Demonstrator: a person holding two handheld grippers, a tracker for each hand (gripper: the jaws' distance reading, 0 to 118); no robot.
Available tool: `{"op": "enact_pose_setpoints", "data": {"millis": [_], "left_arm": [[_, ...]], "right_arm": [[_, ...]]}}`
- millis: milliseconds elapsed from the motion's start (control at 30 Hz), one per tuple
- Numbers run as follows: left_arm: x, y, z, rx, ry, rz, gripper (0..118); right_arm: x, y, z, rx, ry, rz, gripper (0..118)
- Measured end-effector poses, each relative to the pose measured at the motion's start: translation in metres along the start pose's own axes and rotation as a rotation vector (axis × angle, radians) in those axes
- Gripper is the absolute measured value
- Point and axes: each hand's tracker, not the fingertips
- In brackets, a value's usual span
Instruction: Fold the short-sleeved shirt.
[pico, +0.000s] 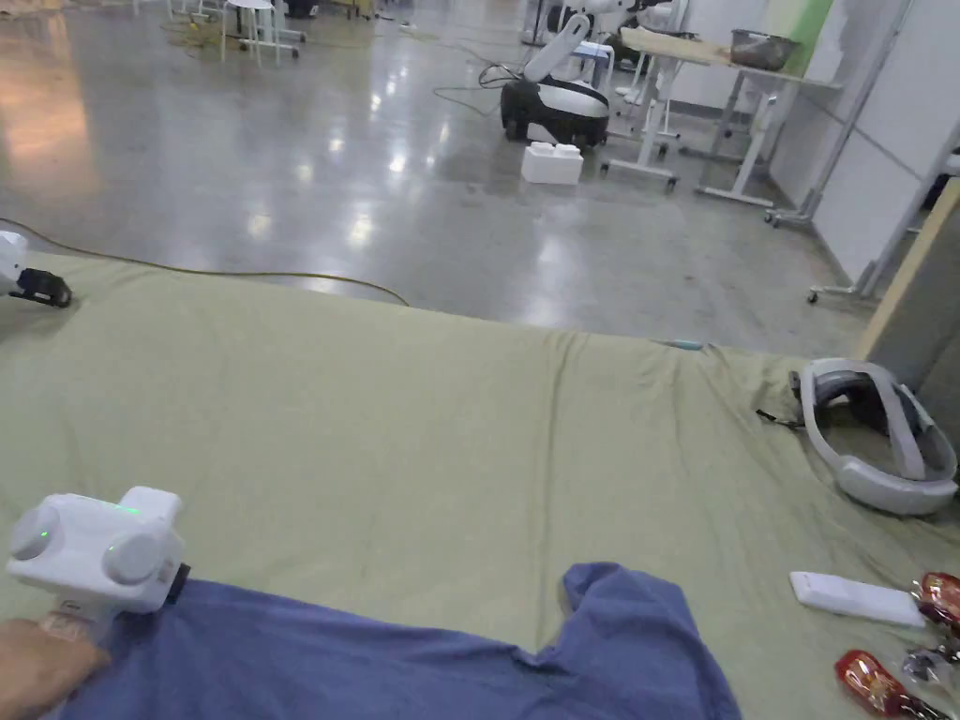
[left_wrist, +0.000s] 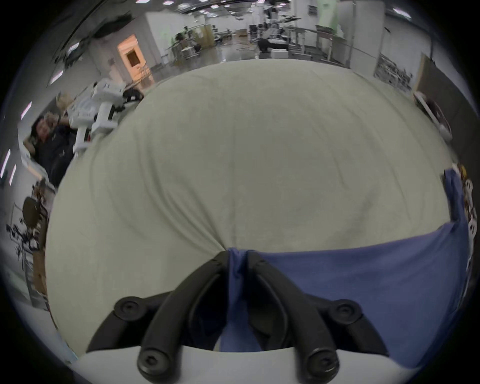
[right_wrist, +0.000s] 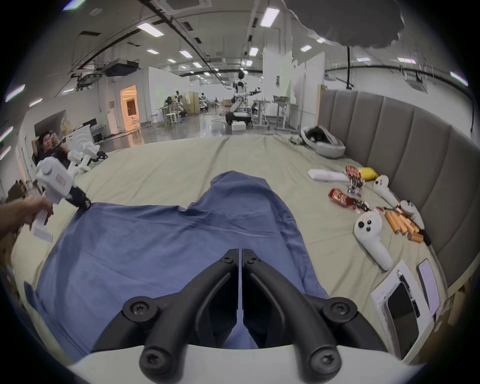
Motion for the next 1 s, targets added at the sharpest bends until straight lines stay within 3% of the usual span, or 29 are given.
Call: {"op": "enact_pose_setpoints", "data": {"millis": [100,233,333,400,533,600,700,767,800,867,967,1000], "left_arm": [[-0.005,-0.005,0.007,0.026,-0.031,0.064,7],[-0.015,-0.013,0.028,0.079,-0.071,0.115,6],[-0.006,-0.023,0.061,0.127,-0.075,0.089,6],[-0.006,-0.028,0.077,0.156,-0.082,0.108,6],[-0.004,-0.031,0.096,0.193,-0.080,0.098,6],[-0.007,-0.029,0.094,0.195,-0.073,0.088,6],[-0.007,-0.031,0.094,0.189,-0.072,0.081,6],[-0.005,-0.032,0.094,0.188,-0.065,0.072,6],[-0.003,-0.033,0.095,0.188,-0.061,0.067,6],[-0.001,-0.035,0.093,0.188,-0.059,0.065,6],[0.006,-0.039,0.099,0.194,-0.063,0.055,6],[0.007,-0.039,0.101,0.197,-0.068,0.051,6]], "right_arm": [[0.019,0.022,-0.027,-0.042,-0.024,-0.055,8],[0.051,0.064,-0.082,-0.162,-0.030,-0.042,54],[0.070,0.087,-0.130,-0.250,-0.038,-0.036,56],[0.083,0.094,-0.155,-0.311,-0.023,-0.089,56],[0.090,0.094,-0.192,-0.442,-0.015,-0.045,56],[0.089,0.090,-0.201,-0.498,0.043,-0.039,56],[0.076,0.086,-0.199,-0.455,-0.008,0.055,55],[0.069,0.086,-0.201,-0.462,-0.027,0.077,49],[0.063,0.086,-0.198,-0.460,-0.027,0.088,42],[0.054,0.084,-0.198,-0.448,-0.031,0.123,7],[0.043,0.078,-0.197,-0.418,-0.076,0.209,4],[0.043,0.077,-0.192,-0.389,-0.083,0.200,4]]}}
